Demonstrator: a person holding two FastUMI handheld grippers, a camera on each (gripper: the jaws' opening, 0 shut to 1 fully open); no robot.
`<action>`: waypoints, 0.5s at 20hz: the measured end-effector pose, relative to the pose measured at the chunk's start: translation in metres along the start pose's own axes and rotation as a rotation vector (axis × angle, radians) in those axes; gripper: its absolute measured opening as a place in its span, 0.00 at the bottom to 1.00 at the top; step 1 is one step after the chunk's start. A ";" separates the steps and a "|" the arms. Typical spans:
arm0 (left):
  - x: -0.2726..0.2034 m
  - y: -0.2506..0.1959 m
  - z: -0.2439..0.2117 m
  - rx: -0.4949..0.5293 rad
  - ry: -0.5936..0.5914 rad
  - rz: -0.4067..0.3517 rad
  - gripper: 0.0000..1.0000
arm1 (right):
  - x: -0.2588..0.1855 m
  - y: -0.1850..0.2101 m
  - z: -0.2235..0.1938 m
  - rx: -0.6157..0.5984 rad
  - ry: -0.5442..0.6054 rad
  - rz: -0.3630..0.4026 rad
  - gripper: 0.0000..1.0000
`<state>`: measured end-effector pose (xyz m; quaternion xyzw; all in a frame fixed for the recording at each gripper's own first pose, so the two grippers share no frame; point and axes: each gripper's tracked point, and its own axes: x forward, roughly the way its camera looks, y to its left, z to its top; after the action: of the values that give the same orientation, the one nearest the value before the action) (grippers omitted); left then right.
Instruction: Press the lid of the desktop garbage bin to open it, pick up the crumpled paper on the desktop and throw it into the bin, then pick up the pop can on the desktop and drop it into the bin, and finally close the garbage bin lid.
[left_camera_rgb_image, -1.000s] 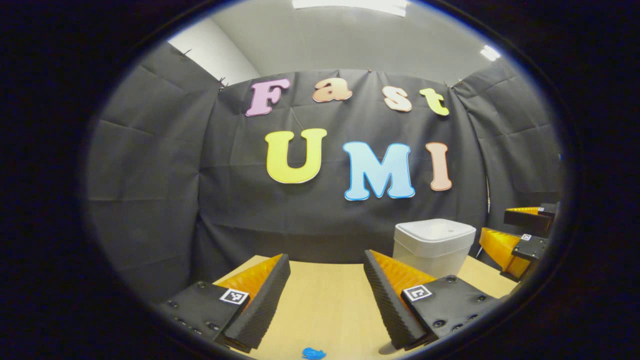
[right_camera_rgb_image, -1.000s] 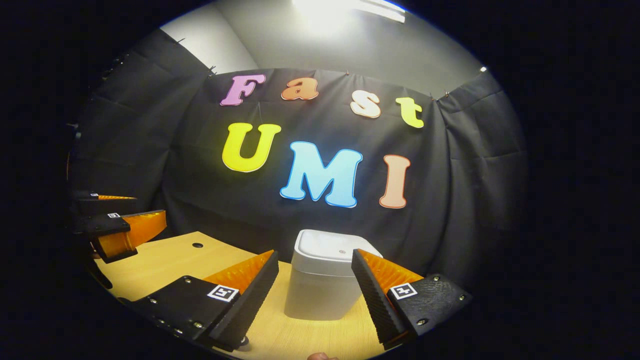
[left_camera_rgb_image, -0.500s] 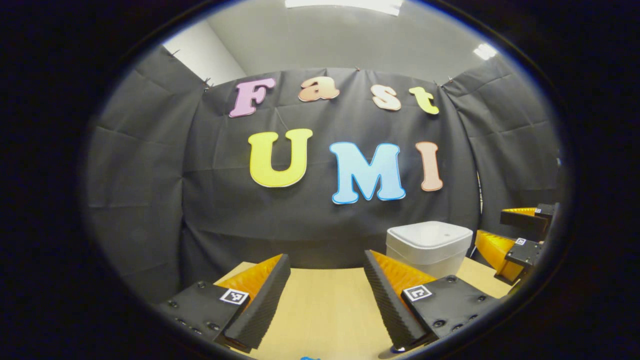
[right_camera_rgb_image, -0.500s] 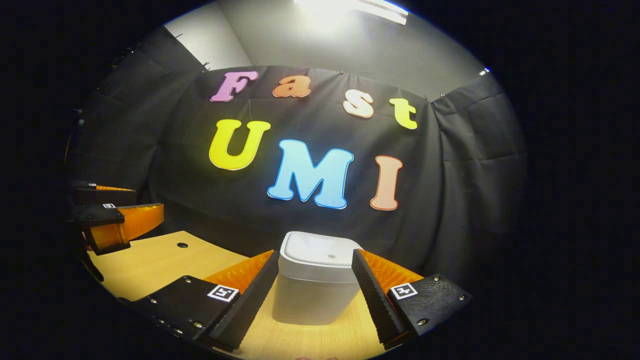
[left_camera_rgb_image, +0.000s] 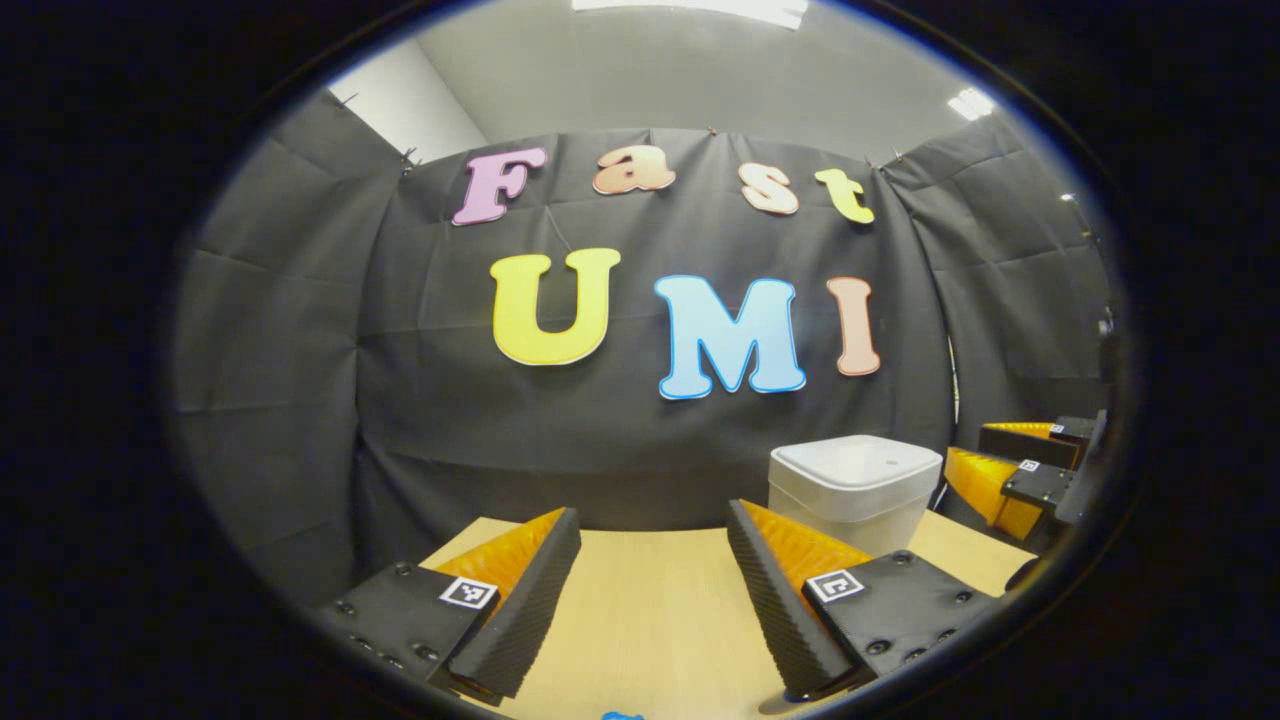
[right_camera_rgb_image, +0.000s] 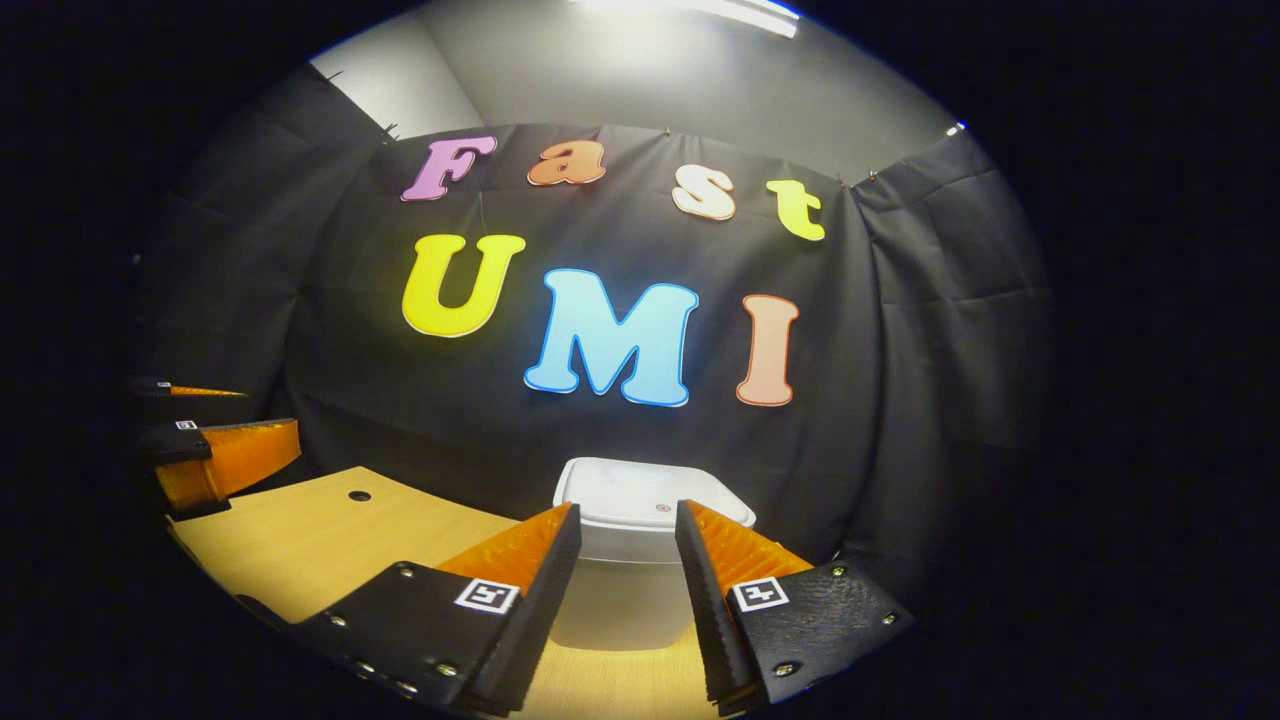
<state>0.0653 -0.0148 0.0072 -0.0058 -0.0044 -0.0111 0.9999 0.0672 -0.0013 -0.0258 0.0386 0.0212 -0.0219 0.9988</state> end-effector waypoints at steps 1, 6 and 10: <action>0.000 0.001 0.000 0.001 -0.001 0.002 1.00 | 0.001 0.001 0.000 0.003 0.005 -0.008 0.57; -0.005 0.001 -0.004 -0.002 0.002 -0.001 1.00 | 0.005 -0.006 -0.002 0.043 0.005 -0.033 0.25; -0.004 -0.001 -0.007 -0.004 0.011 -0.006 0.97 | 0.011 -0.018 -0.005 0.105 0.012 -0.077 0.01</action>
<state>0.0611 -0.0154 -0.0002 -0.0078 0.0012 -0.0143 0.9999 0.0775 -0.0191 -0.0325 0.0900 0.0276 -0.0613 0.9937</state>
